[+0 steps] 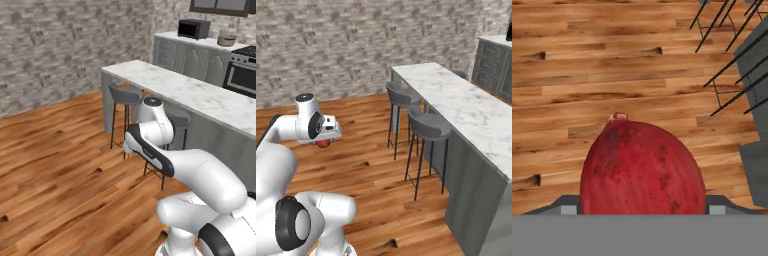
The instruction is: Turn on the sink faucet. Then move the onion from the counter to the sink. Turn off the sink. Move the vegetable from the sink to the pot next to the stove. Finally move the pot to the rear right burner.
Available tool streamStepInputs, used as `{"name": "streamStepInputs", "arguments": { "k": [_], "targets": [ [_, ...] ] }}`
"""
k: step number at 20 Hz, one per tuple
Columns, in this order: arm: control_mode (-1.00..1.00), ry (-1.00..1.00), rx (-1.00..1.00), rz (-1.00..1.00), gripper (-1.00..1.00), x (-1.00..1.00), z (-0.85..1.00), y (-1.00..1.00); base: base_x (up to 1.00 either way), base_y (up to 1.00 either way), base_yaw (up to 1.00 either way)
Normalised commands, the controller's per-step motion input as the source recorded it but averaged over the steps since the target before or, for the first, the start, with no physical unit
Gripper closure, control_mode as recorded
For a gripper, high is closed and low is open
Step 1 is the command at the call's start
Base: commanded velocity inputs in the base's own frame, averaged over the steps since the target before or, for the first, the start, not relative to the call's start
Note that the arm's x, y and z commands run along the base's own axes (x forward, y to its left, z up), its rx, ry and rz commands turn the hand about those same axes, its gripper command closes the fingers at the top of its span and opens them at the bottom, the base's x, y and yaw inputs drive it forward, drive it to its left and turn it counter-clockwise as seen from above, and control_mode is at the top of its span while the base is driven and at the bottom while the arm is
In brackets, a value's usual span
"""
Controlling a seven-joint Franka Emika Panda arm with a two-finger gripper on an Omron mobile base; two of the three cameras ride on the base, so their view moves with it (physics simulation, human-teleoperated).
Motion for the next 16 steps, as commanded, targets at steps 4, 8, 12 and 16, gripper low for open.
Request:
{"name": "streamStepInputs", "arguments": {
  "k": [4, 8, 12, 16],
  "targets": [
    [1.00, 0.00, 0.00, 0.00, 1.00, 0.00, 0.00, 0.00, 0.02, -0.54, -0.36],
    [1.00, 0.00, 0.00, 0.00, 1.00, 0.00, 0.00, 0.00, 0.00, -0.67, -0.34],
    [1.00, 0.00, 0.00, 0.00, 1.00, 0.00, 0.00, 0.00, 0.00, -0.75, -0.33],
    [1.00, 0.00, 0.00, 0.00, 1.00, 0.00, 0.00, 0.00, 0.00, -0.81, -0.32]
  ]
}}
